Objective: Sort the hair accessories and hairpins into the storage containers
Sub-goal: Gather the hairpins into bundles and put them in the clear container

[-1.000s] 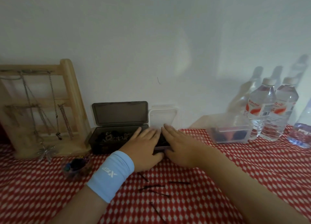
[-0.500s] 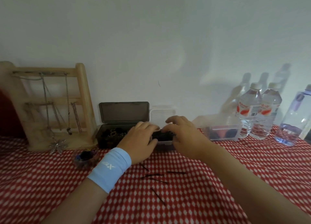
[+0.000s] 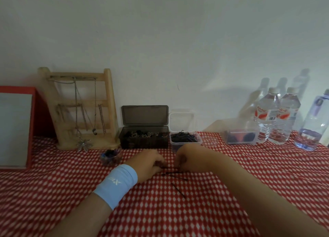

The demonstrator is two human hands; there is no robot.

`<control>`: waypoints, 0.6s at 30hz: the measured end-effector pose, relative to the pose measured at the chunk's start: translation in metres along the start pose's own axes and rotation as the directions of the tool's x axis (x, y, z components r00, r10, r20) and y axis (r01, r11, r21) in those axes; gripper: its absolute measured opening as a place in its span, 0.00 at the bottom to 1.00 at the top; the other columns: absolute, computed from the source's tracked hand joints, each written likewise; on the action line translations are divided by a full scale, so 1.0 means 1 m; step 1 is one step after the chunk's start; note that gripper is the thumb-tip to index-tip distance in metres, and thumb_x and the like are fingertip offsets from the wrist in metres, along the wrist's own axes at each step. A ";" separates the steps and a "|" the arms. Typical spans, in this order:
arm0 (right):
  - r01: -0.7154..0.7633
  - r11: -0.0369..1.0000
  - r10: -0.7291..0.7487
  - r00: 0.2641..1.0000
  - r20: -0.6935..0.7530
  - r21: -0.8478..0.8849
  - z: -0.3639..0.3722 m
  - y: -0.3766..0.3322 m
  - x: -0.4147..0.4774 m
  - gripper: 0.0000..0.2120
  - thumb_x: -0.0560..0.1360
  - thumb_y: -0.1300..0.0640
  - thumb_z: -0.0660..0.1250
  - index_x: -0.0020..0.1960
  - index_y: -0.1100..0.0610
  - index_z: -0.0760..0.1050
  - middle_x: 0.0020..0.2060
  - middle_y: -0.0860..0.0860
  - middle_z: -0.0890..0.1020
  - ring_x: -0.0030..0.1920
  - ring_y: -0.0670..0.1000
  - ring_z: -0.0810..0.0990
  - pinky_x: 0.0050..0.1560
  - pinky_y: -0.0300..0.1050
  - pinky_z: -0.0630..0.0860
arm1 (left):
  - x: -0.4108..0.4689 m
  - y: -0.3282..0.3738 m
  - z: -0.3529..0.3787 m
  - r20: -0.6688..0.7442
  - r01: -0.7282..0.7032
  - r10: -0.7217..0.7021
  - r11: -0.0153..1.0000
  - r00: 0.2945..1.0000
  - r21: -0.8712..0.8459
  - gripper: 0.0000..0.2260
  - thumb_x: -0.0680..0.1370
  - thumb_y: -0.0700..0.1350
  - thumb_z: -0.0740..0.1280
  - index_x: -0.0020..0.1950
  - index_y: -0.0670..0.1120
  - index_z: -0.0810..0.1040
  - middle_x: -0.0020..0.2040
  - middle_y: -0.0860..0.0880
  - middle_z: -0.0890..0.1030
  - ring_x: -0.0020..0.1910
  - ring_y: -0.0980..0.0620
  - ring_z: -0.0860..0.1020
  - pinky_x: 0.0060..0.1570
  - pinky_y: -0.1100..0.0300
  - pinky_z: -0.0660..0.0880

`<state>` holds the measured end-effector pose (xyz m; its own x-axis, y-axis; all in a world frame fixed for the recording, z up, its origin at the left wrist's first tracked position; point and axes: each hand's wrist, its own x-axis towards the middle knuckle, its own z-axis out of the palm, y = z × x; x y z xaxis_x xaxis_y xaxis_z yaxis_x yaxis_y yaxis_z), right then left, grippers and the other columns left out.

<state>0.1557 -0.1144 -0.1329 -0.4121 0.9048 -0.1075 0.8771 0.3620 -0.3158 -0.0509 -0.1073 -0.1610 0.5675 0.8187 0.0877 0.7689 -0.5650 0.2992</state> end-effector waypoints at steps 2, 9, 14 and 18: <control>0.032 0.999 -0.032 0.998 -0.048 -0.009 -0.001 -0.005 -0.001 0.08 0.75 0.57 0.70 0.54 0.50 0.84 0.44 0.39 0.82 0.43 0.38 0.78 0.53 0.35 0.76 | -0.001 0.003 -0.001 -0.015 0.003 -0.004 0.999 1.000 -0.048 0.10 0.79 0.45 0.66 0.59 0.54 0.82 0.57 0.57 0.80 0.54 0.60 0.75 0.58 0.69 0.66; -0.067 0.986 0.095 0.978 0.183 -0.152 0.003 -0.013 -0.011 0.34 0.65 0.38 0.78 0.67 0.48 0.74 0.59 0.45 0.77 0.57 0.49 0.76 0.59 0.44 0.74 | -0.003 0.007 0.005 -0.021 0.010 -0.013 0.987 1.000 -0.161 0.11 0.78 0.47 0.67 0.61 0.54 0.79 0.57 0.55 0.81 0.54 0.58 0.78 0.59 0.63 0.73; -0.009 0.992 0.025 0.992 0.123 -0.128 0.003 -0.013 -0.010 0.18 0.72 0.50 0.75 0.61 0.49 0.81 0.54 0.46 0.82 0.50 0.48 0.79 0.56 0.43 0.78 | -0.006 0.012 0.001 0.079 0.008 0.007 0.982 0.997 -0.188 0.18 0.72 0.50 0.73 0.62 0.54 0.77 0.54 0.56 0.80 0.52 0.57 0.78 0.56 0.61 0.76; 0.034 0.997 -0.028 0.996 0.083 -0.076 0.007 -0.012 -0.006 0.13 0.75 0.55 0.73 0.59 0.51 0.83 0.54 0.48 0.84 0.51 0.47 0.81 0.59 0.41 0.77 | -0.003 0.008 0.005 -0.023 0.001 -0.004 0.993 1.000 -0.116 0.16 0.71 0.49 0.73 0.59 0.54 0.79 0.53 0.56 0.79 0.52 0.57 0.77 0.57 0.59 0.74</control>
<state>0.1459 -0.1254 -0.1353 -0.4553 0.8727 -0.1765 0.8787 0.4086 -0.2468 -0.0451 -0.1143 -0.1637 0.5576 0.8231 0.1080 0.7302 -0.5482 0.4078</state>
